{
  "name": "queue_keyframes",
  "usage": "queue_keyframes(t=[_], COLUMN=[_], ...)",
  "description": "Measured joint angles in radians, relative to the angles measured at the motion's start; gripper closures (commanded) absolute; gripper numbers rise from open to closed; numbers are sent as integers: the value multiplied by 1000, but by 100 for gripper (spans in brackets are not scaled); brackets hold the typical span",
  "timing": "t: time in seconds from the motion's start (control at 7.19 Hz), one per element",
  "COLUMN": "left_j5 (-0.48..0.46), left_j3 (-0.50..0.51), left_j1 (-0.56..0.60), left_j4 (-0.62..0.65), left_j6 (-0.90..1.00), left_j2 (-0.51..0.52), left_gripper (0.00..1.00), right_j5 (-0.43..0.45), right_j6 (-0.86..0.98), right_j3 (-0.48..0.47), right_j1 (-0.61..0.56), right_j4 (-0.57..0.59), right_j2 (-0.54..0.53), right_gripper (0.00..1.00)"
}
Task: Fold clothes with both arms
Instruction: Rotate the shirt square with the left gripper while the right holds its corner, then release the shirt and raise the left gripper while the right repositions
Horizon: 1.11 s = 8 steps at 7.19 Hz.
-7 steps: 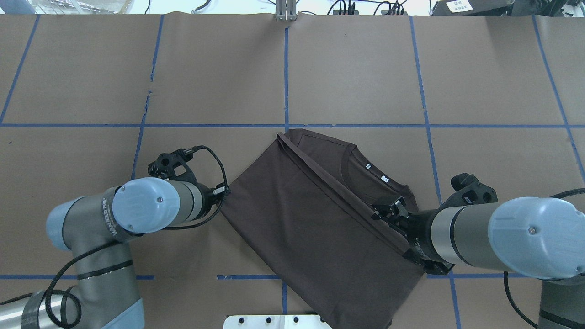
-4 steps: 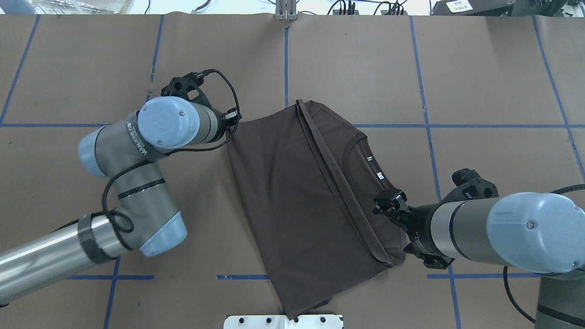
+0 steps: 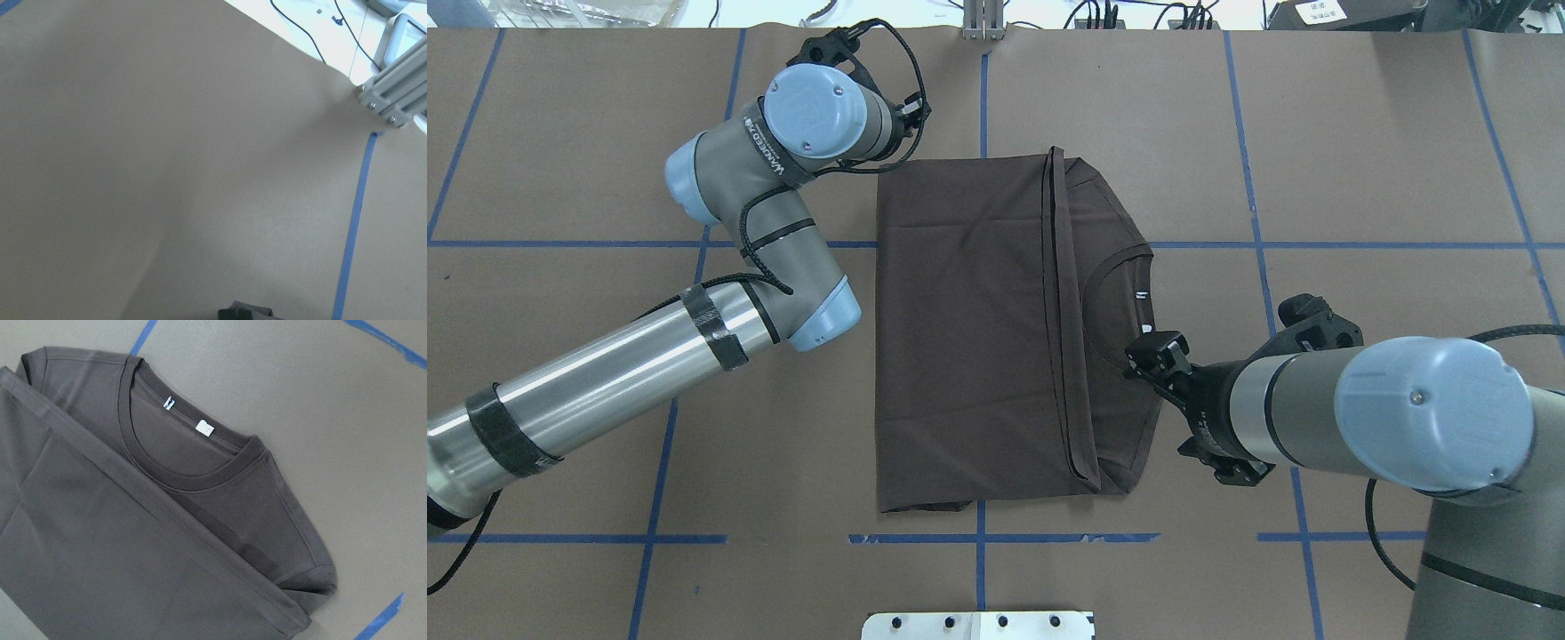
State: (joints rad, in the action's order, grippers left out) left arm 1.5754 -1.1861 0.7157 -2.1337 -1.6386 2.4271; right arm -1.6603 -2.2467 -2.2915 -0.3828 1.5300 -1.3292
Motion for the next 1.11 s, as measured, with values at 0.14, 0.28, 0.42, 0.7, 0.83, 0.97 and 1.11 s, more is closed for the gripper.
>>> queue_keyframes(t=[0.14,0.28,0.42,0.7,0.83,0.97,1.11], left_j5=[29,85,145,226,247,256,259], left_j3=[-33,-134,-279,-514,-564,-585,-593], left_j1=[2,4,5,9,9,8,7], left_j4=[-16,-36,-44,-42,-41,-40,-40], left_j6=[0,-1,-2,-9,-22,-38,-47], left_j2=[-24,-95,-197,-349,-383,-398,-403], left_gripper=[27,27,27,27,27,27,27], right_j5=[2,3,3,2,2,2,8], right_j6=[2,18,64,265,394,508,627], right_j3=[26,57,103,209,252,283,300], right_j1=[-3,-4,-1,35,60,81,104], right_j4=[-1,-3,-2,5,8,21,72], right_j2=[30,63,98,139,149,161,171], right_gripper=[0,0,0,0,0,0,0])
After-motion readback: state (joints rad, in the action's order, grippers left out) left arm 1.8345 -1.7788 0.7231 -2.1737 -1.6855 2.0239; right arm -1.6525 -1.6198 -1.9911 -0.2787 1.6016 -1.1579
